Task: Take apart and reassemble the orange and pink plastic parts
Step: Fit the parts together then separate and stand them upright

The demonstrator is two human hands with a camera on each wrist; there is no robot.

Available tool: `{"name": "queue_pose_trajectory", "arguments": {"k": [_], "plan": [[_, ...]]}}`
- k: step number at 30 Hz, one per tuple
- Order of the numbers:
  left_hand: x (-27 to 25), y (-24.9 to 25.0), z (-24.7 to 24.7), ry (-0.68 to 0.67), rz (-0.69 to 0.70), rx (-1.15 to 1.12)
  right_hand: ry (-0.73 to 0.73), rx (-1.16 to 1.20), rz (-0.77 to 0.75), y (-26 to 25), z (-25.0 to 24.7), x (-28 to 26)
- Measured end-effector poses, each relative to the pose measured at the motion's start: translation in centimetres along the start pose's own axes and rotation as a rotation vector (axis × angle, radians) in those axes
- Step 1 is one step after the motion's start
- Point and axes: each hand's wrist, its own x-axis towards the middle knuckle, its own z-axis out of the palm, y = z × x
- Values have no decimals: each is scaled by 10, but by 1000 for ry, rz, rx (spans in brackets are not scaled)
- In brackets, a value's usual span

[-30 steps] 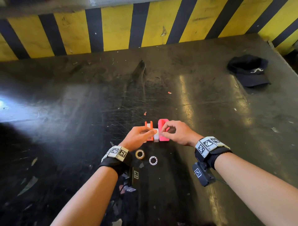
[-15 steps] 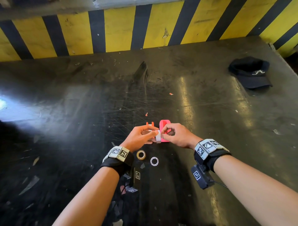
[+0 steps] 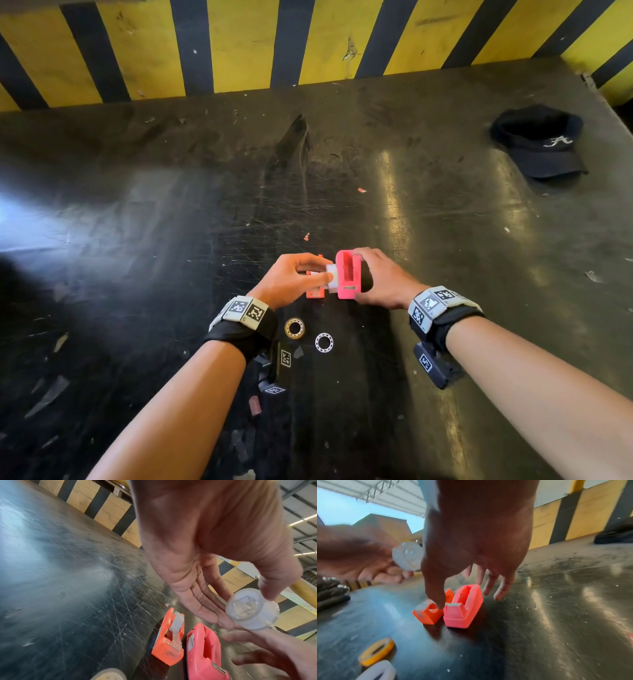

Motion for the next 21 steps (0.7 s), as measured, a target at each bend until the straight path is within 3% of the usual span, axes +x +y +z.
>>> {"name": "queue_pose_trajectory", "arguments": {"k": [4, 10, 21], "plan": [[16, 2, -4, 8, 11, 30, -36, -149, 21, 4, 12, 20], [30, -3, -5, 16, 32, 37, 42, -138, 8, 13, 23, 35], [23, 14, -8, 24, 205, 210, 112, -85, -265, -6, 2, 6]]}}
